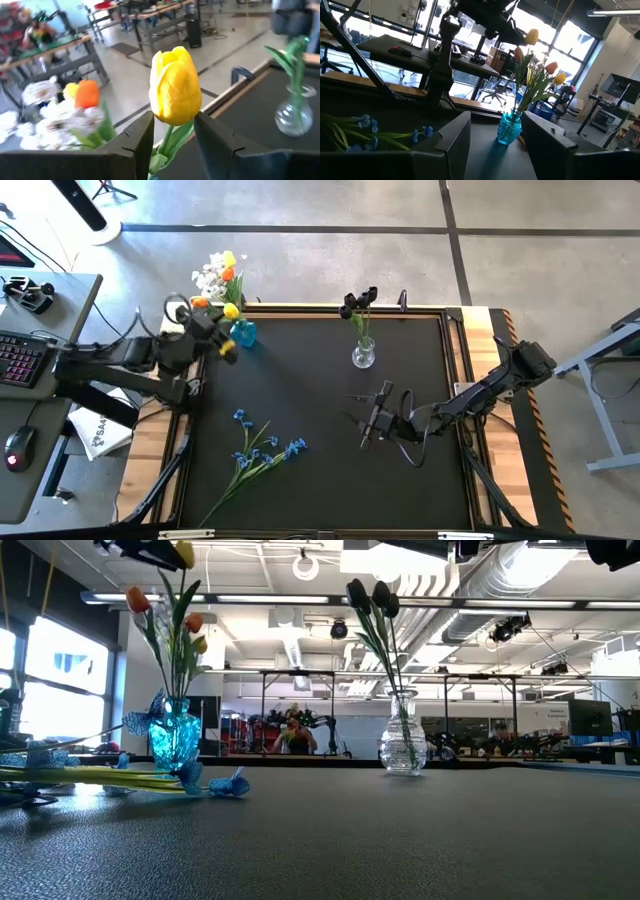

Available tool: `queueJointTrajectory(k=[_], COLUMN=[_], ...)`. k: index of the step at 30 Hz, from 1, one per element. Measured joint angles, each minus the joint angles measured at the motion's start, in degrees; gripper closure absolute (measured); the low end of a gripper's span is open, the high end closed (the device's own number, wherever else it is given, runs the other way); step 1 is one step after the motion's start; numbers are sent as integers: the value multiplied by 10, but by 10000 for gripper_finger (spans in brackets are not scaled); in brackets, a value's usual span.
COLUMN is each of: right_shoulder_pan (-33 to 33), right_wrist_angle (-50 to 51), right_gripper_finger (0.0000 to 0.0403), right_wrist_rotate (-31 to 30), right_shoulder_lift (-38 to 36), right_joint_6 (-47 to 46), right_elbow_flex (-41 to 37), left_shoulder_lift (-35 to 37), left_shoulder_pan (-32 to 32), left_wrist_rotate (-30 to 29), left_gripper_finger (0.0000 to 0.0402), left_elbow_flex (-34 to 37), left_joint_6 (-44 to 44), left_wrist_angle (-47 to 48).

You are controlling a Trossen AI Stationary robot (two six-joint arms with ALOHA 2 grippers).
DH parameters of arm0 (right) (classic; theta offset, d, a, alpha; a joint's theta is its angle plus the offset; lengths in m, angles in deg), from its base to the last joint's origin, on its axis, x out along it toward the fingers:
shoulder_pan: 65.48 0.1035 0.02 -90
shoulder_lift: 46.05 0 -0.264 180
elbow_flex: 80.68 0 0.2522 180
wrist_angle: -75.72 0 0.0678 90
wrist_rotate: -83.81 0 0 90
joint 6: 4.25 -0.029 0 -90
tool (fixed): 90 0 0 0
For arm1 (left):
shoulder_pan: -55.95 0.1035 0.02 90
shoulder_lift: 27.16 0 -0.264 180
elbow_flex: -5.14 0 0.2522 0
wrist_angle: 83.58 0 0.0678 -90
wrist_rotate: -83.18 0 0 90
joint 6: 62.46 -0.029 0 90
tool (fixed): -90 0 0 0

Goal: Sort flowers into vase by color
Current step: Put the yellow flower into the blue vase, then put the blue flowers into the transparent vase

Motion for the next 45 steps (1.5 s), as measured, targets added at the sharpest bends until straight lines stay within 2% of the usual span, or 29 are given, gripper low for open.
queueJointTrajectory(k=[7,14,16,21,25,28,31,40,45], right_shoulder_pan=[0,0,0,0,0,0,0,0,0], right_wrist_angle=[1,-2,-3,-3,-3,-3,-2,-2,-3], right_gripper_finger=[229,229,229,229,229,229,229,229,229], right_wrist_rotate=[0,0,0,0,0,0,0,0,0], right_shoulder_lift=[0,0,0,0,0,0,0,0,0], right_joint_6=[-1,-1,-1,-1,-1,-1,-1,-1,-2], right_elbow_flex=[0,0,0,0,0,0,0,0,0], left_shoulder_lift=[47,26,11,-21,-37,-47,-52,-104,-156], left_shoulder_pan=[155,274,296,321,299,256,196,0,-82], left_wrist_rotate=[125,241,260,263,315,363,367,343,312], left_gripper_finger=[255,203,186,166,169,177,188,223,241], left_elbow_flex=[-5,-70,-91,-135,-164,-178,-179,-180,-180], left_joint_6=[-43,-90,-92,-129,-163,-165,-138,56,177], left_wrist_angle=[-20,-13,6,38,67,96,130,252,321])
